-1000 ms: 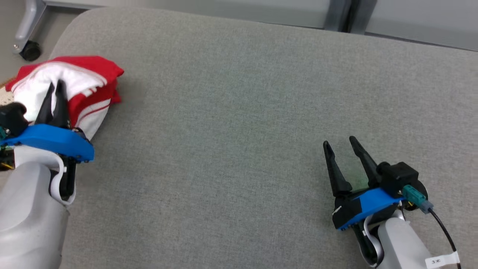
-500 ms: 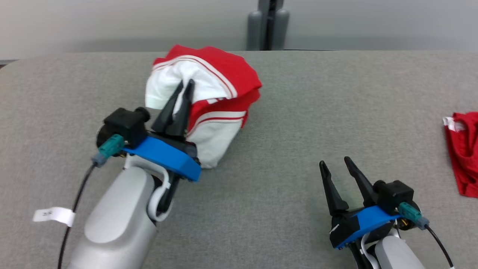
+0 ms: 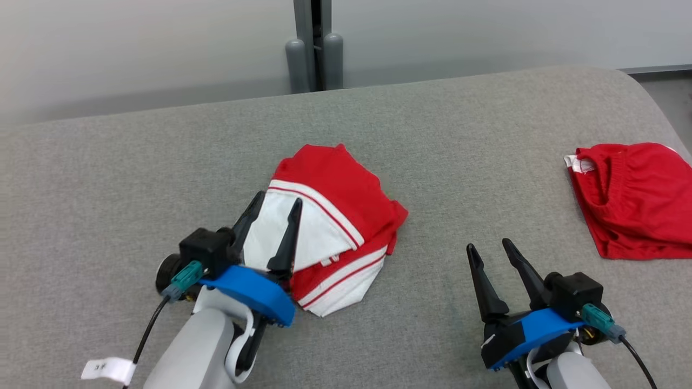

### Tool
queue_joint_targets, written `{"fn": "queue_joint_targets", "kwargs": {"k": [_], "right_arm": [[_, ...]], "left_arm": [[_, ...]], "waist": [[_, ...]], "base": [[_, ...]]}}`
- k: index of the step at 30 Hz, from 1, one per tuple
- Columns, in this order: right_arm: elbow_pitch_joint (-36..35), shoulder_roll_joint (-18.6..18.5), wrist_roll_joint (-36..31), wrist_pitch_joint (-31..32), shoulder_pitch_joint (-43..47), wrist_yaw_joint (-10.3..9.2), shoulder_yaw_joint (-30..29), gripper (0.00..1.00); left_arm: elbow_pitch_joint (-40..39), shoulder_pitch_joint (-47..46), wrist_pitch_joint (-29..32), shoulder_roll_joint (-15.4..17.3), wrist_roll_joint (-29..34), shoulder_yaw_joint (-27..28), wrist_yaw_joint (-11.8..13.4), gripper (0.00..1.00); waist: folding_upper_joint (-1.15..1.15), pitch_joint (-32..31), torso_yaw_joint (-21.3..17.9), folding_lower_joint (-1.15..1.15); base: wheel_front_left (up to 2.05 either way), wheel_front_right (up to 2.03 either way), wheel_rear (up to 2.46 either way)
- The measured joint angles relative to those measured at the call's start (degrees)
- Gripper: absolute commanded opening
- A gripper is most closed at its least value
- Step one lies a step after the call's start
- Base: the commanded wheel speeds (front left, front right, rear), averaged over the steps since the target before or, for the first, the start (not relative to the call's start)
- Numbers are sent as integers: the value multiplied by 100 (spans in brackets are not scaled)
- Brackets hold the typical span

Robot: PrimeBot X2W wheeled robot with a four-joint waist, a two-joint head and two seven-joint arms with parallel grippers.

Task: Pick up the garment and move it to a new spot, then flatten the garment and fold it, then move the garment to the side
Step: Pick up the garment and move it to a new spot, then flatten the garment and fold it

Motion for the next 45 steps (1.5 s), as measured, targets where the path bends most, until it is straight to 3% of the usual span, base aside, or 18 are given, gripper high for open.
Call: {"fn": "queue_joint_targets", "kwargs": {"k": [10,22,33,40,45], "right_arm": [[27,2,-37,0,189,0,-286,100],[154,2,-233,0,660,0,-561,100],[119,-3,-413,0,681,0,-355,100],[69,-1,-736,0,151,0,599,100],[442,1,-771,1,-344,1,1351,100]], "left_arm": [[-460,1253,-1,232,996,1370,75,100],[-1007,2644,-1,-303,1424,2602,74,100],[-1051,2682,-1,-419,1524,2525,18,100],[-958,2490,-1,-419,1412,2237,8,100],[-880,2460,-1,-420,1356,2060,7,100]], "waist": [[0,-405,464,0],[0,-848,607,0],[0,-790,735,0],[0,-658,1137,1],[0,-530,1531,1]], "base": [[0,0,0],[0,0,0],[0,0,0],[0,0,0],[0,0,0]]}}
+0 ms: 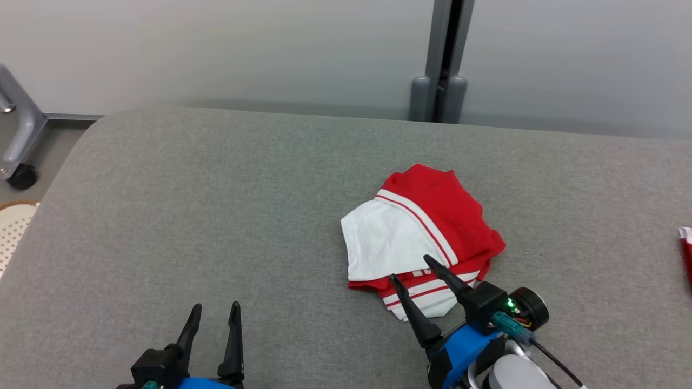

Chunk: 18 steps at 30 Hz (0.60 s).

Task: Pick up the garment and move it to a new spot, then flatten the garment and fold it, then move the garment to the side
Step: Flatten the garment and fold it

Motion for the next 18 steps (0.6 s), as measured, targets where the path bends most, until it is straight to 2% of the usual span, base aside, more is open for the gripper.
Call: {"fn": "queue_joint_targets", "kwargs": {"k": [7,18], "right_arm": [[837,7,-112,18,-763,0,593,100],[1772,0,-417,307,-1306,-1,566,100]], "left_arm": [[94,-61,0,0,-45,5,-16,100],[172,-226,0,0,-240,-126,-16,100]], "waist": [[0,240,453,0],[0,551,804,0]], "base": [[0,0,0],[0,0,0]]}}
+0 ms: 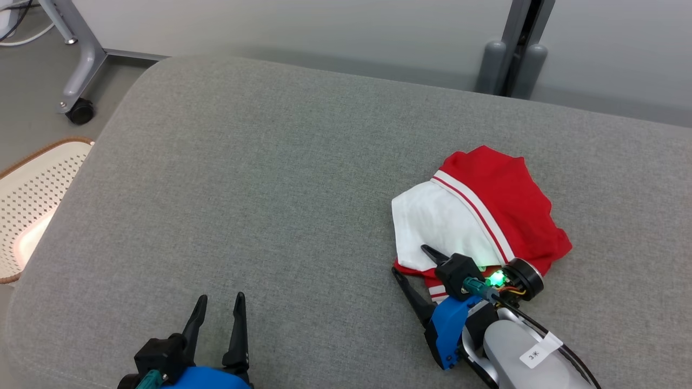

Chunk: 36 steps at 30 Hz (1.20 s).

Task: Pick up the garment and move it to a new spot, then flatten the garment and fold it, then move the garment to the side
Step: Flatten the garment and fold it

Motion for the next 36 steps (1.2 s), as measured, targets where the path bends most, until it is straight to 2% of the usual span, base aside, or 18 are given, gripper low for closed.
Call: {"fn": "queue_joint_targets", "kwargs": {"k": [8,10,14,15,16,18,19,20,21,25,32,36], "right_arm": [[160,3,200,-48,-39,1,-104,100],[166,3,323,-102,-39,1,-116,86],[232,3,528,-149,-39,0,-115,71],[247,3,570,-163,-40,1,-114,62],[264,3,627,-166,-42,0,-115,50],[315,2,672,-183,-57,1,-108,39],[339,3,684,-190,-63,1,-104,27],[342,3,733,-207,-63,0,-116,3],[335,1,738,-222,-74,0,-113,0],[57,-1,856,-282,-132,0,-222,0],[-1440,-5,1178,-292,-537,0,-272,0],[-2002,-3,1292,-293,-1229,0,-81,0]], "left_arm": [[14,-105,0,-1,-55,-38,-1,100],[13,-108,0,0,-43,-20,-1,100],[21,-110,0,-1,-22,-12,-1,100],[27,-113,0,-1,-22,-13,-1,100],[33,-114,0,0,-23,-19,-1,100],[51,-115,0,-1,-27,-38,-1,100],[59,-115,0,-1,-34,-49,-1,100],[71,-115,0,-1,-40,-56,-1,100],[79,-115,0,-1,-41,-58,-1,100],[87,-109,0,-1,-27,-32,-1,100],[138,-22,0,-1,1,-22,-1,100],[176,27,0,-2,-5,-114,-1,100]], "waist": [[0,87,54,0],[0,86,46,0],[0,77,30,0],[0,76,27,0],[0,73,25,0],[0,62,24,-1],[0,56,26,-1],[0,48,28,0],[0,37,30,-1],[0,-59,44,-1],[0,-325,96,-1],[0,-469,224,-1]], "base": [[0,0,0],[0,0,0],[0,0,0],[0,0,0],[0,0,0],[0,0,0],[0,0,0],[0,0,0],[0,0,0],[0,0,0],[0,0,0],[0,0,0]]}}
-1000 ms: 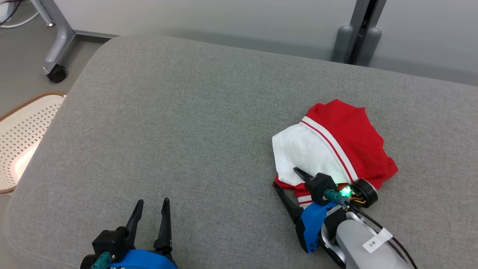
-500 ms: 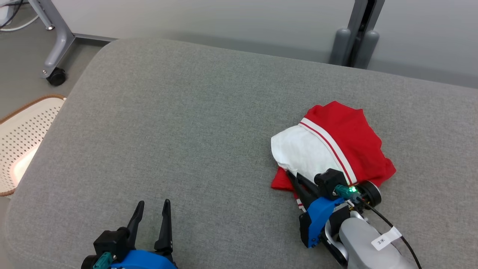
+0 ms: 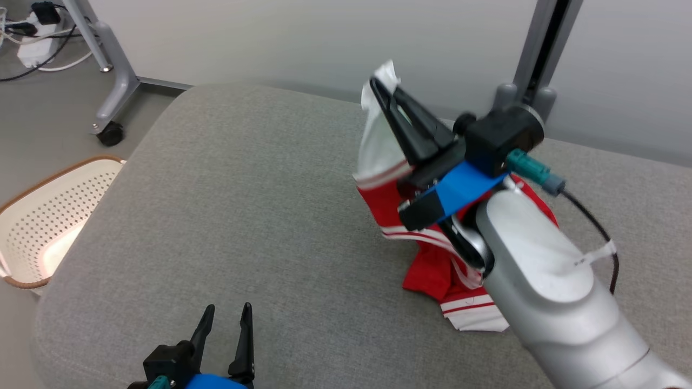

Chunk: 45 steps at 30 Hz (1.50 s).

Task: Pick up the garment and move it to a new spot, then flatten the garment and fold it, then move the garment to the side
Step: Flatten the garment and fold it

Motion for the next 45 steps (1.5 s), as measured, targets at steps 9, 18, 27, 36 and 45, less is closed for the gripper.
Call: {"fn": "queue_joint_targets", "kwargs": {"k": [9,18,27,36,45], "right_arm": [[-141,3,153,-1,-1770,0,-378,0],[-1,-31,-580,-7,-2624,1,-1428,0],[1762,-1281,-1558,30,-1711,1,-2693,100],[2677,-1335,-2426,70,-917,0,-4040,100],[2908,-389,-2278,1,-733,1,-2908,100]], "left_arm": [[112,176,0,2,-52,-178,0,100],[148,283,0,1,-158,-153,15,100],[104,195,0,0,-119,-167,29,100],[67,3,0,0,-66,-147,26,100],[78,-56,0,0,-92,-197,18,100]], "waist": [[0,-172,491,0],[0,-20,630,0],[0,195,280,0],[0,419,45,0],[0,480,86,0]], "base": [[0,0,0],[0,0,0],[0,0,0],[0,0,0],[0,0,0]]}}
